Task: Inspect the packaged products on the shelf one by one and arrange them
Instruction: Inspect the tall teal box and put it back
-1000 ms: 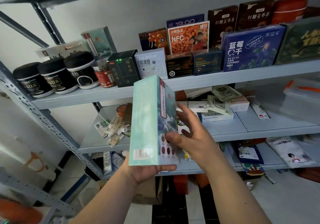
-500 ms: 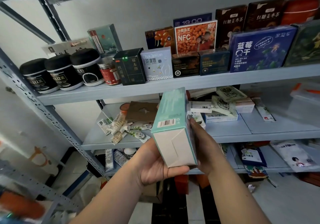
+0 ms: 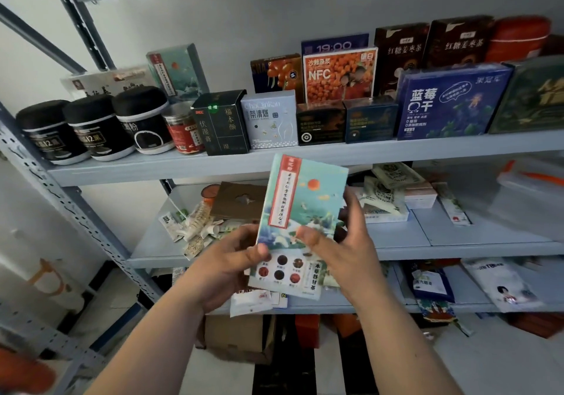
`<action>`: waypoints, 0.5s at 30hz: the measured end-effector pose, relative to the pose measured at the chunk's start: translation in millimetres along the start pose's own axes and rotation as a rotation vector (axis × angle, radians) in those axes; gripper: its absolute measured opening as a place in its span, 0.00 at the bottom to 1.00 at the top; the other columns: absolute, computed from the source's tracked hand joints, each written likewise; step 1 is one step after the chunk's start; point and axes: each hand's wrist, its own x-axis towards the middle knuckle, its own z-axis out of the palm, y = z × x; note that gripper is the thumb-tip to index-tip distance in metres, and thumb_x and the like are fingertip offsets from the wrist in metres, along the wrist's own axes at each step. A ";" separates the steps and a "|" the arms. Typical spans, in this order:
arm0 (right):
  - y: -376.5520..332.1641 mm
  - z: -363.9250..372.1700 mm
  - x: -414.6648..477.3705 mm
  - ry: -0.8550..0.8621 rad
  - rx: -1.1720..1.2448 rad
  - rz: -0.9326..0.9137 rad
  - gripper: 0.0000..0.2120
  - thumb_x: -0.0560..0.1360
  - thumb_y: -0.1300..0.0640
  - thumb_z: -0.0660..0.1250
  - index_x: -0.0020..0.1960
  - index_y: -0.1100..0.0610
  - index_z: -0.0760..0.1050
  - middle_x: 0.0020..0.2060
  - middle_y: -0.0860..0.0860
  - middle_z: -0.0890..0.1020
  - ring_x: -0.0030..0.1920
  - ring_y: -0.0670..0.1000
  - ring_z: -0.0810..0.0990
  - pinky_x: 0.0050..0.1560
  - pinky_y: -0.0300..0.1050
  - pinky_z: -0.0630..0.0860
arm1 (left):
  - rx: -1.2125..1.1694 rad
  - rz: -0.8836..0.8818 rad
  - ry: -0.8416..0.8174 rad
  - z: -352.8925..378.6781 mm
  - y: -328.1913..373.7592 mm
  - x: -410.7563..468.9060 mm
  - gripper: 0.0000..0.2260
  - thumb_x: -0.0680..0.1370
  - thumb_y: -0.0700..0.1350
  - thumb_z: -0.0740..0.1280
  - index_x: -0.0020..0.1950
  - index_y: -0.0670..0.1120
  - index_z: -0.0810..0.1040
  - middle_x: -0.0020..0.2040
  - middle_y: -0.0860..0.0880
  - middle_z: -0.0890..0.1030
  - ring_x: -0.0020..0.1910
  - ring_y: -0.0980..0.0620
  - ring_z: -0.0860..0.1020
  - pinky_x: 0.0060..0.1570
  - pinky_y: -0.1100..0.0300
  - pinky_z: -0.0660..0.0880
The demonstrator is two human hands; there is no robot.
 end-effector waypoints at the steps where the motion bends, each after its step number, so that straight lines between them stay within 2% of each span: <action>1: -4.2 3.3 -0.5 -0.007 -0.061 -0.025 0.43 0.66 0.46 0.81 0.71 0.26 0.60 0.61 0.38 0.82 0.60 0.39 0.82 0.56 0.38 0.81 | 0.020 0.021 0.018 -2.3 -2.9 2.8 0.49 0.56 0.55 0.87 0.71 0.41 0.71 0.64 0.36 0.81 0.63 0.33 0.79 0.62 0.33 0.76; 2: -7.9 6.6 -0.2 -0.013 -0.107 -0.038 0.42 0.68 0.46 0.81 0.69 0.23 0.58 0.62 0.36 0.80 0.60 0.36 0.80 0.53 0.32 0.79 | 0.028 0.043 0.028 -4.0 -4.9 4.8 0.49 0.58 0.54 0.87 0.72 0.40 0.70 0.65 0.36 0.80 0.64 0.33 0.79 0.63 0.33 0.75; 4: -13.6 12.0 3.5 -0.018 -0.171 -0.065 0.44 0.70 0.50 0.80 0.71 0.25 0.56 0.64 0.35 0.76 0.59 0.31 0.78 0.50 0.25 0.75 | 0.030 0.096 0.036 -8.8 -7.7 7.4 0.47 0.61 0.52 0.86 0.73 0.40 0.68 0.66 0.36 0.80 0.64 0.34 0.79 0.62 0.37 0.77; 6: -22.3 14.6 9.7 -0.036 -0.236 -0.108 0.47 0.71 0.51 0.80 0.76 0.29 0.53 0.66 0.34 0.74 0.61 0.30 0.76 0.53 0.27 0.76 | 0.083 0.158 0.083 -14.1 -5.6 6.7 0.46 0.61 0.54 0.86 0.73 0.43 0.70 0.65 0.39 0.81 0.63 0.37 0.80 0.60 0.42 0.79; 8: -35.0 16.0 19.2 -0.062 -0.310 -0.155 0.49 0.70 0.50 0.81 0.77 0.29 0.51 0.69 0.36 0.72 0.65 0.35 0.75 0.63 0.38 0.77 | 0.192 0.209 0.146 -18.6 2.5 3.0 0.43 0.60 0.57 0.85 0.71 0.48 0.72 0.63 0.42 0.82 0.61 0.41 0.82 0.57 0.44 0.80; 9: -43.7 17.6 24.8 -0.078 -0.363 -0.187 0.50 0.70 0.49 0.81 0.78 0.30 0.50 0.71 0.37 0.69 0.68 0.36 0.72 0.67 0.40 0.75 | 0.256 0.238 0.176 -22.0 7.2 1.6 0.40 0.61 0.57 0.84 0.70 0.50 0.73 0.62 0.44 0.83 0.60 0.43 0.83 0.55 0.45 0.81; 10: -53.7 19.6 30.5 -0.101 -0.426 -0.228 0.51 0.70 0.48 0.81 0.79 0.31 0.50 0.71 0.37 0.66 0.70 0.37 0.69 0.69 0.37 0.71 | 0.311 0.273 0.203 -25.1 12.4 -0.2 0.37 0.63 0.55 0.83 0.69 0.52 0.73 0.60 0.46 0.84 0.59 0.44 0.83 0.53 0.46 0.82; 11: -63.8 22.0 36.8 -0.131 -0.498 -0.269 0.51 0.70 0.48 0.80 0.80 0.34 0.50 0.71 0.36 0.63 0.70 0.36 0.65 0.68 0.30 0.66 | 0.345 0.311 0.235 -28.7 18.1 -1.8 0.34 0.64 0.52 0.82 0.68 0.52 0.74 0.59 0.48 0.84 0.59 0.46 0.83 0.51 0.50 0.83; 13: -87.9 26.9 47.9 -0.198 -0.636 -0.345 0.49 0.71 0.48 0.79 0.82 0.40 0.52 0.72 0.35 0.59 0.69 0.33 0.60 0.64 0.20 0.59 | 0.357 0.381 0.288 -36.2 31.8 -6.0 0.34 0.64 0.51 0.84 0.67 0.52 0.74 0.59 0.52 0.84 0.58 0.50 0.83 0.49 0.56 0.83; 15: -112.8 30.7 56.6 -0.261 -0.778 -0.422 0.47 0.72 0.46 0.78 0.82 0.44 0.54 0.76 0.35 0.56 0.72 0.33 0.57 0.70 0.25 0.58 | 0.383 0.442 0.339 -46.7 47.8 -10.2 0.39 0.59 0.61 0.85 0.66 0.56 0.75 0.59 0.52 0.83 0.60 0.52 0.82 0.50 0.54 0.83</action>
